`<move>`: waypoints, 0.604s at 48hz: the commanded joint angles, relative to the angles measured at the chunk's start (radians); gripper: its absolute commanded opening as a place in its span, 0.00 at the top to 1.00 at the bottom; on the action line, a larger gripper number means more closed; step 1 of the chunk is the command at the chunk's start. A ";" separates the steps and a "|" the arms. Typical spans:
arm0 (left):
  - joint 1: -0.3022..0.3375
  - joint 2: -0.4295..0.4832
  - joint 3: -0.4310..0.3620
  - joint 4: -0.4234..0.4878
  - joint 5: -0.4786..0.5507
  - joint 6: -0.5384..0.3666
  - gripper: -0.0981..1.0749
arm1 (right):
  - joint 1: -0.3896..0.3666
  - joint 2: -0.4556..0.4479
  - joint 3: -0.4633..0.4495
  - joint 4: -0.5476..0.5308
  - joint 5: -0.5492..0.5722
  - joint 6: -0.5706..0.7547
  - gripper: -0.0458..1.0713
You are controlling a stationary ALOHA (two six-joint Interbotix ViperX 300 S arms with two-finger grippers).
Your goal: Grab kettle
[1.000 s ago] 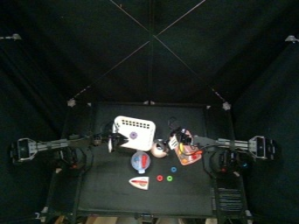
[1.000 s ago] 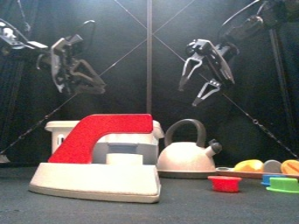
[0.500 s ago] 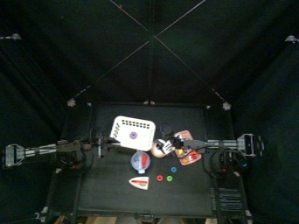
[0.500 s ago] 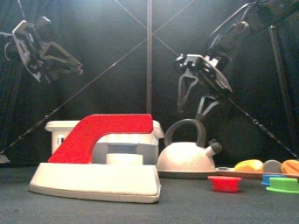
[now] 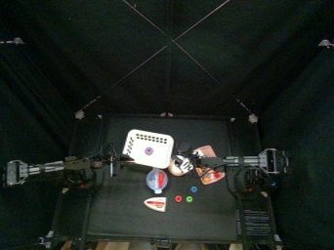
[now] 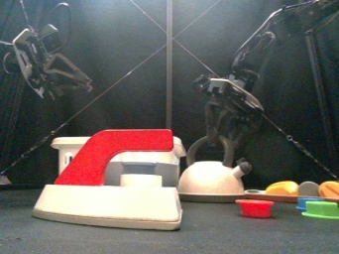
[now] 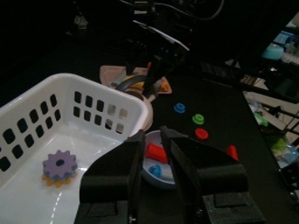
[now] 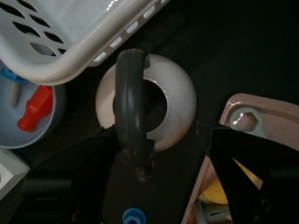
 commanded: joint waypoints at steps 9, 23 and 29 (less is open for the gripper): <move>-0.002 0.002 -0.009 -0.074 -0.008 0.005 0.36 | 0.002 0.011 -0.041 -0.005 0.006 -0.002 0.19; -0.002 0.000 -0.006 -0.072 -0.008 0.005 0.36 | 0.002 -0.006 -0.061 0.000 0.052 0.000 0.37; -0.002 0.000 -0.005 -0.072 -0.006 0.005 0.36 | 0.009 -0.032 -0.083 -0.003 0.097 0.000 0.44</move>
